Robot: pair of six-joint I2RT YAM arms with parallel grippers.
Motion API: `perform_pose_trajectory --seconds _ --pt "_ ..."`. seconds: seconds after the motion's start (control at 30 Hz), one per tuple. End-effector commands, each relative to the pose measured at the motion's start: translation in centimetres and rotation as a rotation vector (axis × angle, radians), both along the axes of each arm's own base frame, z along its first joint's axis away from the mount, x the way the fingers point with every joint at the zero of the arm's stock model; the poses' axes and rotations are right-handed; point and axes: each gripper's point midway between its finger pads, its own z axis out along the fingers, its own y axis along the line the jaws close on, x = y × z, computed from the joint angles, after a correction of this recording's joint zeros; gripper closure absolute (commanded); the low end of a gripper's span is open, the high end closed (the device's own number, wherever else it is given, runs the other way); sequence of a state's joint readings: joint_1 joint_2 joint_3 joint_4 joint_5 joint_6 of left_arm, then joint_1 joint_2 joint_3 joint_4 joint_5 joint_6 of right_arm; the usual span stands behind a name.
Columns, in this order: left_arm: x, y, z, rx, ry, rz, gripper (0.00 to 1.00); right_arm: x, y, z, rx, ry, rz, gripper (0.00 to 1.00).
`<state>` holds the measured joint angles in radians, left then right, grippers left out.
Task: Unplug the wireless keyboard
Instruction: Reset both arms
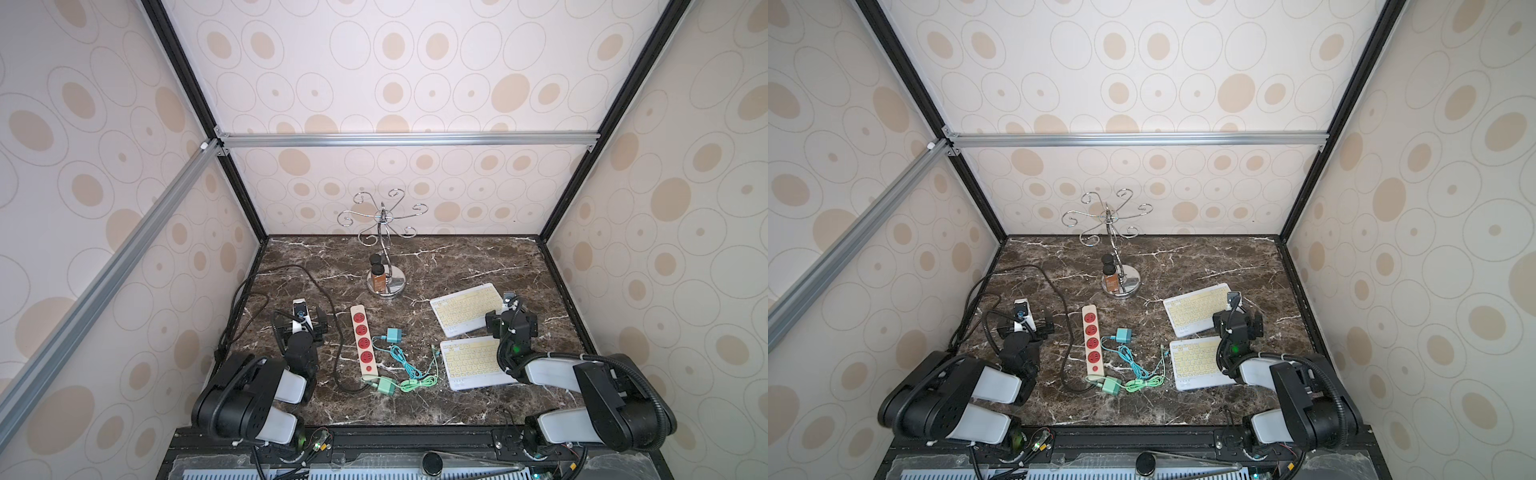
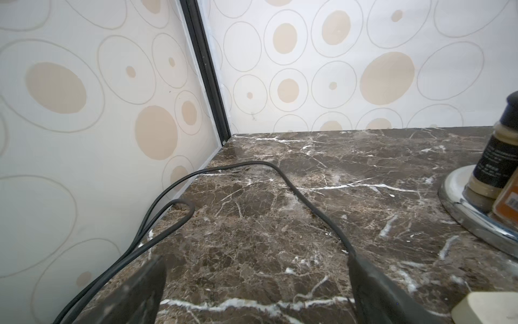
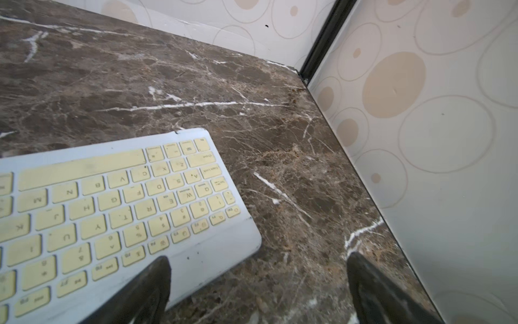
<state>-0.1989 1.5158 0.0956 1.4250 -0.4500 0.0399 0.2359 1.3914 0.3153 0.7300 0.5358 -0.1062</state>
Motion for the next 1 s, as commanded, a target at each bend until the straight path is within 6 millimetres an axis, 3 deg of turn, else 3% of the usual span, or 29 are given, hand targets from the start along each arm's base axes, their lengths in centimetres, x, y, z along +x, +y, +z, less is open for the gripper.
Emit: perform_pose_trajectory --seconds 0.0,0.3,0.43,0.97 --pt "1.2 -0.1 2.8 -0.005 -0.095 -0.027 0.00 2.3 2.1 2.6 0.046 -0.073 0.127 0.04" --pt "3.1 0.6 1.2 -0.044 -0.054 -0.062 0.00 3.5 1.4 -0.1 0.279 -0.092 0.228 0.01" --pt "3.3 1.1 0.8 -0.068 -0.036 -0.045 0.00 3.9 -0.8 -0.5 0.285 -0.053 0.089 0.00" --pt "3.3 1.1 0.9 -0.066 -0.040 -0.042 0.00 4.1 -0.2 -0.6 0.250 -0.035 0.107 0.00"
